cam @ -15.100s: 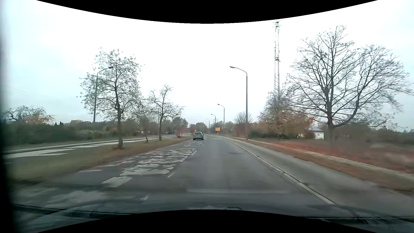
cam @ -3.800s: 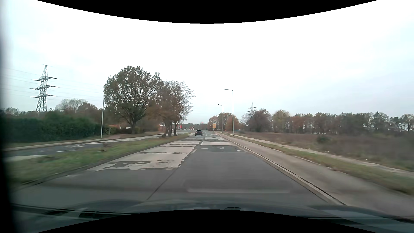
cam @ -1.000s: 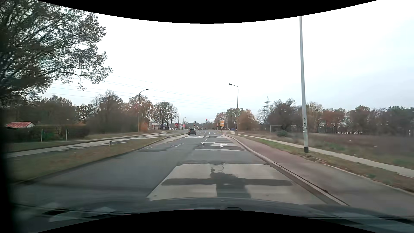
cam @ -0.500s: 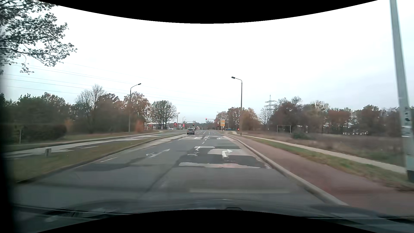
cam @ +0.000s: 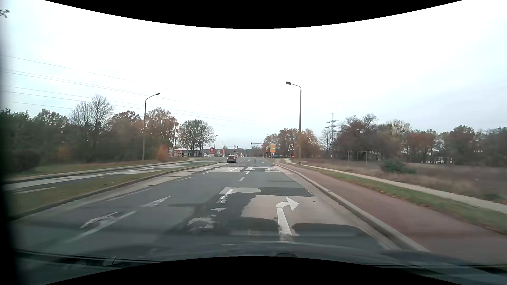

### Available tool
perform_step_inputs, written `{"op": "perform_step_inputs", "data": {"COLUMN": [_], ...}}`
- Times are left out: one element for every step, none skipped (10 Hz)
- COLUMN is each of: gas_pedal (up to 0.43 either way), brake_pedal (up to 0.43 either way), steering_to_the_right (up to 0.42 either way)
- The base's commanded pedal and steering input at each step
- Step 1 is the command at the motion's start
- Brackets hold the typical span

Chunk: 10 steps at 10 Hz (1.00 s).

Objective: Follow the waypoints while adhering to traffic rules and regulations

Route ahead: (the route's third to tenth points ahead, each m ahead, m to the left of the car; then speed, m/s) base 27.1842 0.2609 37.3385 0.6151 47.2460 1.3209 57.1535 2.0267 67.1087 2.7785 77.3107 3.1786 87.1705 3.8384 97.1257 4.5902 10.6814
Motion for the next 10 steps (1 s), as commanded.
{"op": "perform_step_inputs", "data": {"gas_pedal": [0.008, 0.047, 0.067, 0.087, 0.110, 0.110, 0.110, 0.110, 0.110, 0.110], "brake_pedal": [0.000, 0.000, 0.000, 0.000, 0.000, 0.000, 0.000, 0.000, 0.000, 0.000], "steering_to_the_right": [0.002, 0.001, 0.000, -0.001, -0.004, -0.005, -0.006, -0.006, -0.006, -0.005]}}
